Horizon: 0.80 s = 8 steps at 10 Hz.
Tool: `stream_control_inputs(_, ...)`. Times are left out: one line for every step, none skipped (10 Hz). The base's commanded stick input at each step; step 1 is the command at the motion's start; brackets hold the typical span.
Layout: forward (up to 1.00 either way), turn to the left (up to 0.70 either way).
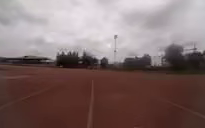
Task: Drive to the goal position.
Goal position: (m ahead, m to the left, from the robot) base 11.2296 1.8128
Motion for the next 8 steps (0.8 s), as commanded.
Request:
stream_control_inputs(0.7, 0.0)
stream_control_inputs(0.7, 0.0)
stream_control_inputs(0.7, 0.0)
stream_control_inputs(0.7, 0.0)
stream_control_inputs(0.7, 0.0)
stream_control_inputs(0.7, 0.0)
stream_control_inputs(0.7, 0.0)
stream_control_inputs(0.7, 0.0)
